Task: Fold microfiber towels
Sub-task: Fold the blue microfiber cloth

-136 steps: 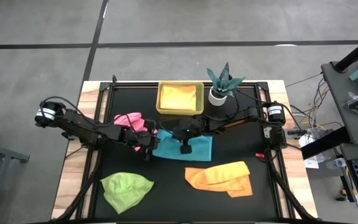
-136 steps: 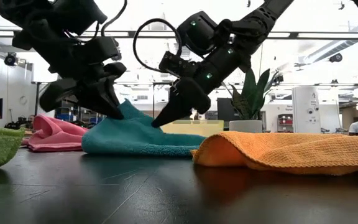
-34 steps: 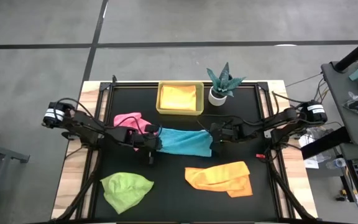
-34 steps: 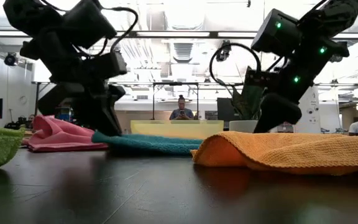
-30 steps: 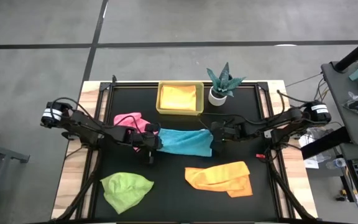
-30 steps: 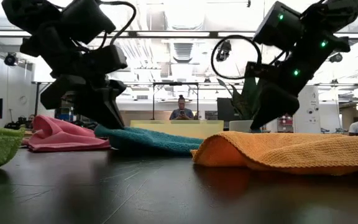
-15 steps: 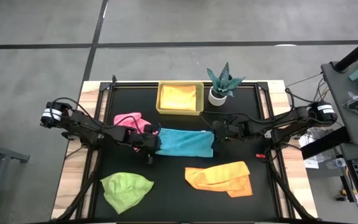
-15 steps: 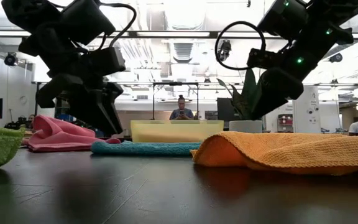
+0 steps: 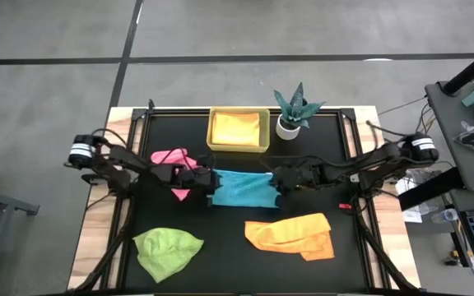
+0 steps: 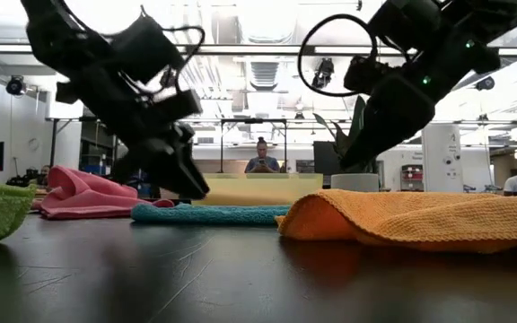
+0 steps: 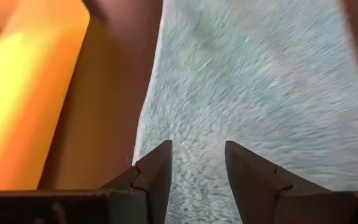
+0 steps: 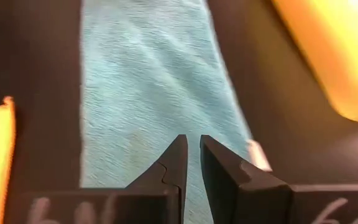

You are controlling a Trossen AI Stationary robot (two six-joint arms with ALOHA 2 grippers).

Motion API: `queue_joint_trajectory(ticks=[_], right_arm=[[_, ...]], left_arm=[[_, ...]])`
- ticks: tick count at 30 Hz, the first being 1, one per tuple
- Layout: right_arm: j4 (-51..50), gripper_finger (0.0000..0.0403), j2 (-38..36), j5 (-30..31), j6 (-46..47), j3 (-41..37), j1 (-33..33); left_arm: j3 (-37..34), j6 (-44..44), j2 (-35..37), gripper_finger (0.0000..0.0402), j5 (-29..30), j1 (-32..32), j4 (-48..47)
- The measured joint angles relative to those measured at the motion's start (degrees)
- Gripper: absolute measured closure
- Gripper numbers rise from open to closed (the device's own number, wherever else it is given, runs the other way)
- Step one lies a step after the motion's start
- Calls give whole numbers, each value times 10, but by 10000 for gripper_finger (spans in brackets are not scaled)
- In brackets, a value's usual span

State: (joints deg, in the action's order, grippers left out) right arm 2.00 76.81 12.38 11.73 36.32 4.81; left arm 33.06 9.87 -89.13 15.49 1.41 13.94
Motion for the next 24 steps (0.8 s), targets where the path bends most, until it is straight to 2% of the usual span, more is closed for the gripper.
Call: queue_joint_trajectory(ticks=[5, 8, 12, 18, 24], right_arm=[[62, 365, 78, -37, 2, 0, 18], [46, 365, 117, -41, 12, 0, 27], [11, 365, 131, -35, 19, 4, 29], [-91, 365, 81, 14, -13, 1, 21], [-145, 365, -13, 16, -9, -2, 18]], left_arm=[[1, -6, -46, 268, 20, -16, 24], [5, -6, -58, 268, 38, -17, 30], [4, -7, -58, 268, 56, -17, 26], [7, -6, -48, 268, 97, -19, 15], [12, -5, -45, 268, 101, -19, 17]])
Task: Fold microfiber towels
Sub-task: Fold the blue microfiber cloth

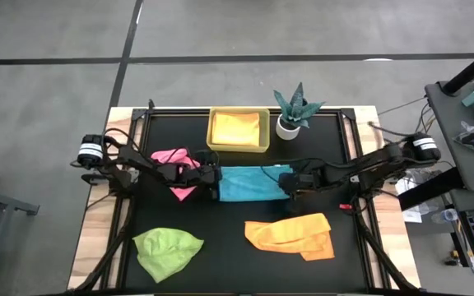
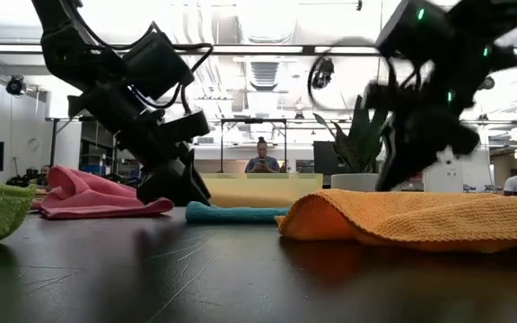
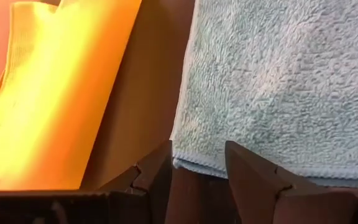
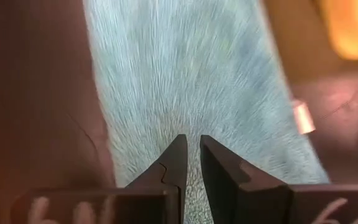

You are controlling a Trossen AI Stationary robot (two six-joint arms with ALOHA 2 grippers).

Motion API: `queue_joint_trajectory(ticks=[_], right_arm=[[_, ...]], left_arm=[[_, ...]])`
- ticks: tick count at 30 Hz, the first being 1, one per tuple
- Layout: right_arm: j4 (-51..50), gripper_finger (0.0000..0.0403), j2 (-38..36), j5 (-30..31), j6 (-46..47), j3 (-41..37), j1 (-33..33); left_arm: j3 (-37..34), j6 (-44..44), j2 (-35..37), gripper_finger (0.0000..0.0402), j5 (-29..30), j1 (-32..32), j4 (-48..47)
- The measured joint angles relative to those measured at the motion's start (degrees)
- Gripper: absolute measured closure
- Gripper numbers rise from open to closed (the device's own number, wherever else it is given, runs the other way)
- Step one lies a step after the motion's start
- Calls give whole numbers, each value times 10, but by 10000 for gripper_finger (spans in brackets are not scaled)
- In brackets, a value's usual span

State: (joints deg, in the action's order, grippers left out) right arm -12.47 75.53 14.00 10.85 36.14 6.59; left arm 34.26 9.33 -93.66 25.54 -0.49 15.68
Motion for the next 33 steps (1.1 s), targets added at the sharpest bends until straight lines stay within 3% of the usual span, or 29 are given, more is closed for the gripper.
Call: queue_joint_trajectory(ticks=[5, 11, 14, 27, 33], right_arm=[[-27, 365, -70, 9, 110, 0, -6], [-88, 351, -126, 9, 283, 1, -20], [-113, 327, -134, 23, 343, 0, -21], [-106, 189, -84, 25, 506, -56, -24], [-16, 150, -46, 25, 522, -87, -25]], left_arm=[[4, 2, 18, 268, -23, 5, 1], [2, 3, 45, 268, -145, 12, 3], [2, -3, 46, 268, -177, 17, 2], [-11, -46, 29, 268, -181, 28, 3], [-12, -46, 29, 268, -180, 28, 4]])
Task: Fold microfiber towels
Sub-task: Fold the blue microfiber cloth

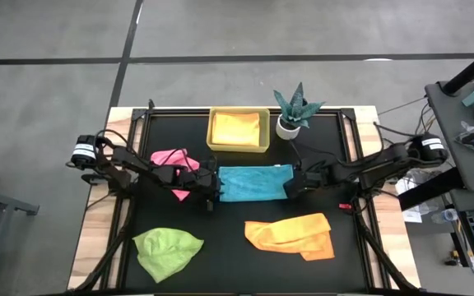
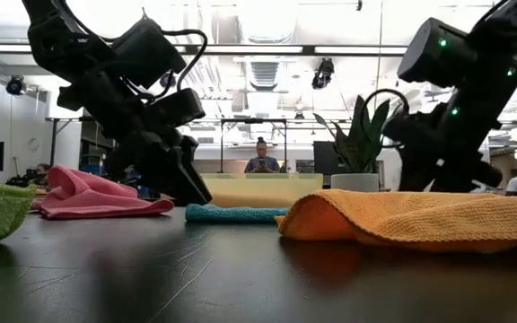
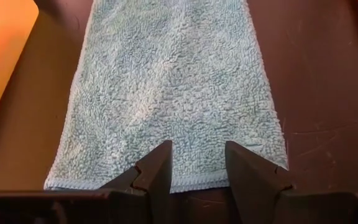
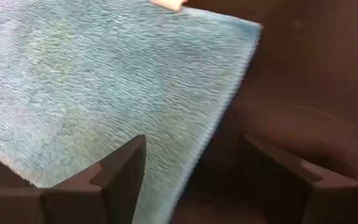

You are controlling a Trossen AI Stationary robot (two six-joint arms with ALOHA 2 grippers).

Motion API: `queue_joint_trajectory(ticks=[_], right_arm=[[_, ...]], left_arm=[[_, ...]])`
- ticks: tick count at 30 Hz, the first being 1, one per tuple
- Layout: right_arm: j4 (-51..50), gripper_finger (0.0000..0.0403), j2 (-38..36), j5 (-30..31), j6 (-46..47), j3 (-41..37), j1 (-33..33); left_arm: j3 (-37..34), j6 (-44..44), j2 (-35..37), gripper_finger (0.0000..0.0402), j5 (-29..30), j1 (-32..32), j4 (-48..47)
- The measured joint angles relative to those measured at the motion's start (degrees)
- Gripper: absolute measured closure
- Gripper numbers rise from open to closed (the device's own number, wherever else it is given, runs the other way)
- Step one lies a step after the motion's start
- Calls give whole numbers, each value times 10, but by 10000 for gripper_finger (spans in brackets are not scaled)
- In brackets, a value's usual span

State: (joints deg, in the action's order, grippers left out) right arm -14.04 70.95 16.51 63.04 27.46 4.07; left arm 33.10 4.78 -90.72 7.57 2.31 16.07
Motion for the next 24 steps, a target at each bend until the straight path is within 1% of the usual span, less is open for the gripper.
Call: queue_joint_trajectory(ticks=[3, 6, 10, 12, 14, 17, 21, 24], right_arm=[[58, 142, 27, 5, -14, -4, -3], [118, 142, 59, 8, -42, -1, -7], [208, 155, 99, 4, -81, 4, -14], [234, 169, 111, 2, -89, 4, -17], [243, 193, 119, 2, -92, 4, -19], [242, 240, 123, 5, -93, 4, -20], [237, 318, 117, -2, -111, 3, -20], [221, 378, 99, -8, -142, 2, -20]], left_arm=[[0, 0, 0, 268, 0, 0, 0], [-1, 0, 0, 268, 2, 0, 0], [-2, 0, 0, 268, 2, 0, 0], [-2, 0, 0, 268, 2, 0, 0], [-3, 0, 0, 268, 2, 0, 0], [-4, 0, 0, 268, 3, 0, 0], [-4, 1, 1, 268, 4, 0, -1], [-4, 4, 9, 268, 4, 0, -19]])
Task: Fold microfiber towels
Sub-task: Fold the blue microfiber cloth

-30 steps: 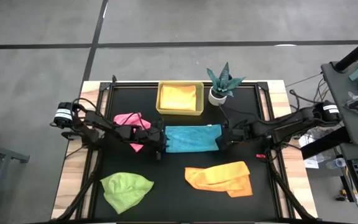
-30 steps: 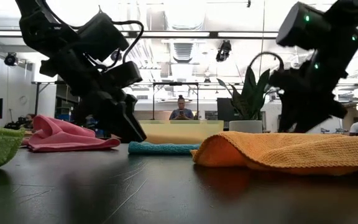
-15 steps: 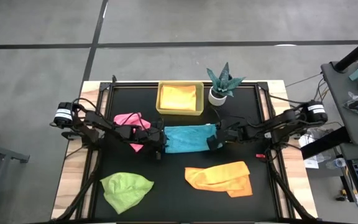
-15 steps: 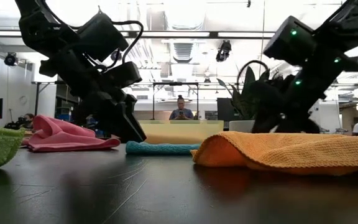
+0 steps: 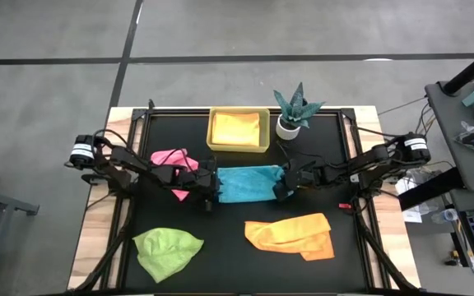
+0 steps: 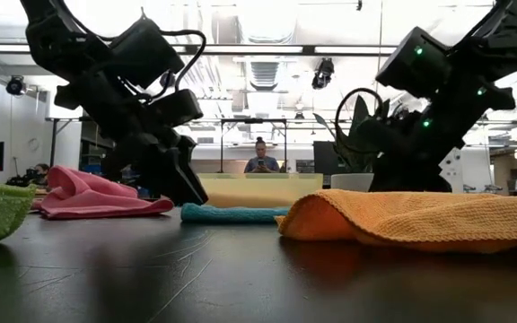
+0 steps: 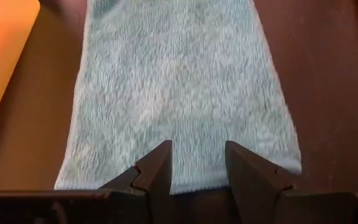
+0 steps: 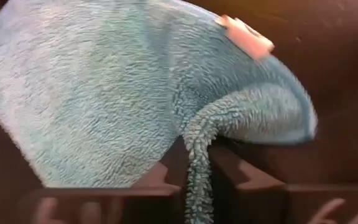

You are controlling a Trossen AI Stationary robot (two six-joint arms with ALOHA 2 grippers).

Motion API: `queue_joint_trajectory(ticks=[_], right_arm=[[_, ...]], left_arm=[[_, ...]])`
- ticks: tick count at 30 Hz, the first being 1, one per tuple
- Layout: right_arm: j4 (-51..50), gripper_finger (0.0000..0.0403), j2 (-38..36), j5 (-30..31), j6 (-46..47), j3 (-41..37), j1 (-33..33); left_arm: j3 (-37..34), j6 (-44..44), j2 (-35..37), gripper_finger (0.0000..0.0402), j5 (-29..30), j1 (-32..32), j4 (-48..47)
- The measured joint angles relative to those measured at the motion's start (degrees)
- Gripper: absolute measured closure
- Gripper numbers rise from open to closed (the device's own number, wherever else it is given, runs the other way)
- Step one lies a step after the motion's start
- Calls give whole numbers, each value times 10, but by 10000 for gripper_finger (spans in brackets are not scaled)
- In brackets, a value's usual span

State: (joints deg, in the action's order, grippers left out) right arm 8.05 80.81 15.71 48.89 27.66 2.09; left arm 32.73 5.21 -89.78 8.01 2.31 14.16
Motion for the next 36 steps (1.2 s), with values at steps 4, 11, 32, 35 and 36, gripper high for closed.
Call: queue_joint_trajectory(ticks=[4, 11, 32, 35, 36], right_arm=[[-59, 389, -47, 4, -7, 0, 0], [-223, 390, -132, 46, 33, 19, 0], [-241, 390, 104, 77, -38, 272, 7], [-244, 390, 150, 79, -56, 316, 5], [-250, 388, 164, 79, -63, 330, 4]], left_arm=[[-1, 0, 16, 268, 14, 0, -48], [-6, -11, 0, 268, 9, 0, -11], [-3, -16, -134, 268, -6, 0, 223], [-3, -15, -133, 268, -6, 0, 222], [-3, -15, -133, 268, -6, 0, 223]])
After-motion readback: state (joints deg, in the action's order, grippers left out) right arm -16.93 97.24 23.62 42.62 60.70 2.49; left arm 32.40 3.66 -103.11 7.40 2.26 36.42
